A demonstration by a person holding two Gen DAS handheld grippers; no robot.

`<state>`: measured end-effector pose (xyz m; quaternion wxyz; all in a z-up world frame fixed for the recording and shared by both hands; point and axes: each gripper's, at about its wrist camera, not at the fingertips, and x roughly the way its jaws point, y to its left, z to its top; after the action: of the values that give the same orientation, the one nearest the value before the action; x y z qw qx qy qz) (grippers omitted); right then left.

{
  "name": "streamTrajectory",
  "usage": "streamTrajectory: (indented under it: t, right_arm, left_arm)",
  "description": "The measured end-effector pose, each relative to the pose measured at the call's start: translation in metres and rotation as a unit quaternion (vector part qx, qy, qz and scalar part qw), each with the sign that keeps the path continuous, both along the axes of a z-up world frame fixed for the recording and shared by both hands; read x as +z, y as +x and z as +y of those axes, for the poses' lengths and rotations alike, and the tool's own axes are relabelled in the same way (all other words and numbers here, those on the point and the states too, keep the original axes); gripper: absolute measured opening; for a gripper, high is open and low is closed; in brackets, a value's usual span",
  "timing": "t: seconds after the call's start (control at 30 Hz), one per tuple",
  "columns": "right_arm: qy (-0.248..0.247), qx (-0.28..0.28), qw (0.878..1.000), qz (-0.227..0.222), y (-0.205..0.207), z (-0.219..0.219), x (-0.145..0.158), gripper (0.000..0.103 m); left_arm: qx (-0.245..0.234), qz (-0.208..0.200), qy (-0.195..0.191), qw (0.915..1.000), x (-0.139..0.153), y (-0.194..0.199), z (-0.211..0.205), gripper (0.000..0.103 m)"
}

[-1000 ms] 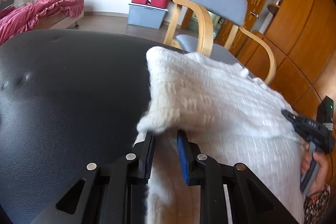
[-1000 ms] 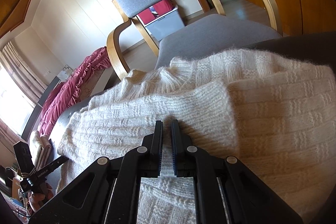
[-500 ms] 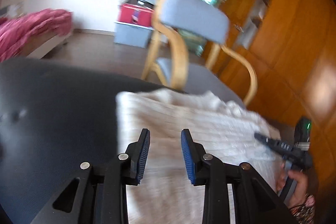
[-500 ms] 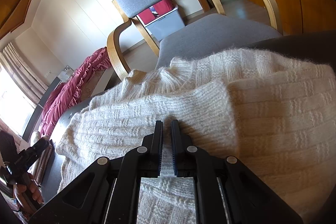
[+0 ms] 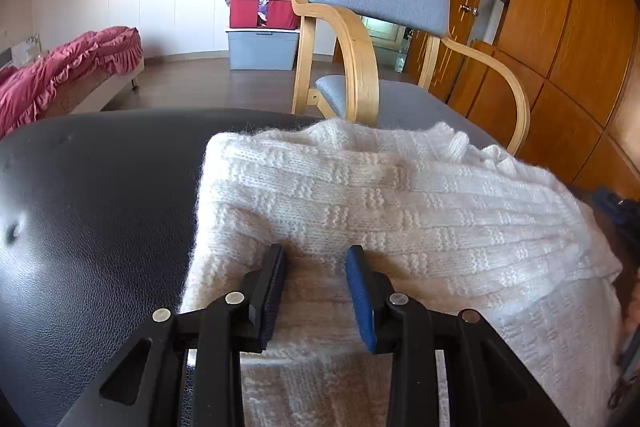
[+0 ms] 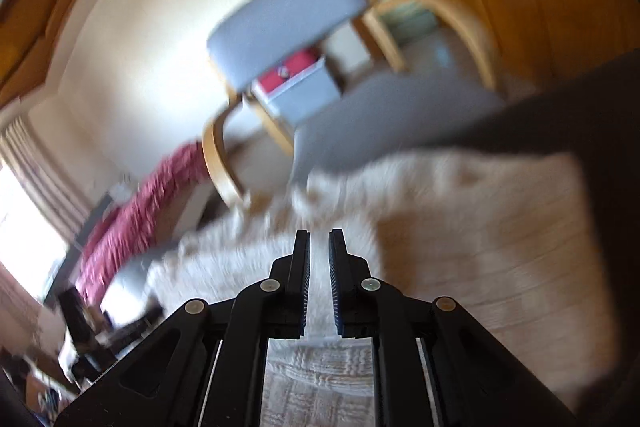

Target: Fold clothes

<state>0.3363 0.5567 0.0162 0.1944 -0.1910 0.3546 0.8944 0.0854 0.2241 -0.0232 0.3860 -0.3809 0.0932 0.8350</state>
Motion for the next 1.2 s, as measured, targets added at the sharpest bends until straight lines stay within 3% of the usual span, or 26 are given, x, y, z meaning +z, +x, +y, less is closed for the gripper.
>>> streamTrajectory:
  t: [0.17,0.27,0.33,0.43,0.5,0.57,0.8,0.9,1.2]
  right_arm:
    - [0.008,0.049,0.995,-0.091,-0.022,-0.008,-0.024,0.011]
    - [-0.03,0.02,0.997,-0.072,-0.014,0.007,-0.033,0.01]
    - [-0.017,-0.007,0.996,-0.092,-0.004,0.009,-0.027,0.011]
    - [-0.002,0.009,0.995,-0.103,0.017,-0.003,-0.016,0.023]
    - [-0.01,0.028,0.995,-0.096,0.034,-0.013,-0.013,0.041]
    - [-0.018,0.04,0.995,-0.094,0.055,-0.023,-0.012,0.047]
    - [-0.018,0.029,0.992,-0.121,0.13,-0.05,-0.015,0.047]
    - [-0.016,0.019,0.991,-0.131,0.154,-0.065,-0.016,0.047]
    - [-0.019,0.009,0.985,-0.172,0.216,-0.105,-0.027,0.047]
  left_arm:
    - [-0.002,-0.01,0.011,0.9999,-0.004,0.003,0.009,0.032]
    - [-0.004,-0.021,0.018,0.9996,-0.005,-0.001,0.009,0.032]
    - [-0.012,-0.032,0.022,0.9992,-0.002,-0.002,0.005,0.032]
    - [-0.026,-0.053,0.043,0.9974,0.005,0.002,-0.013,0.032]
    - [-0.033,-0.074,0.06,0.9949,0.007,0.006,-0.031,0.032]
    - [-0.039,-0.096,0.076,0.9917,0.007,0.011,-0.049,0.032]
    - [-0.044,-0.101,0.041,0.9931,0.002,0.036,-0.112,0.032]
    - [-0.034,-0.122,0.036,0.9913,-0.005,0.044,-0.135,0.032]
    - [-0.078,-0.17,0.065,0.9803,-0.01,0.081,-0.189,0.033]
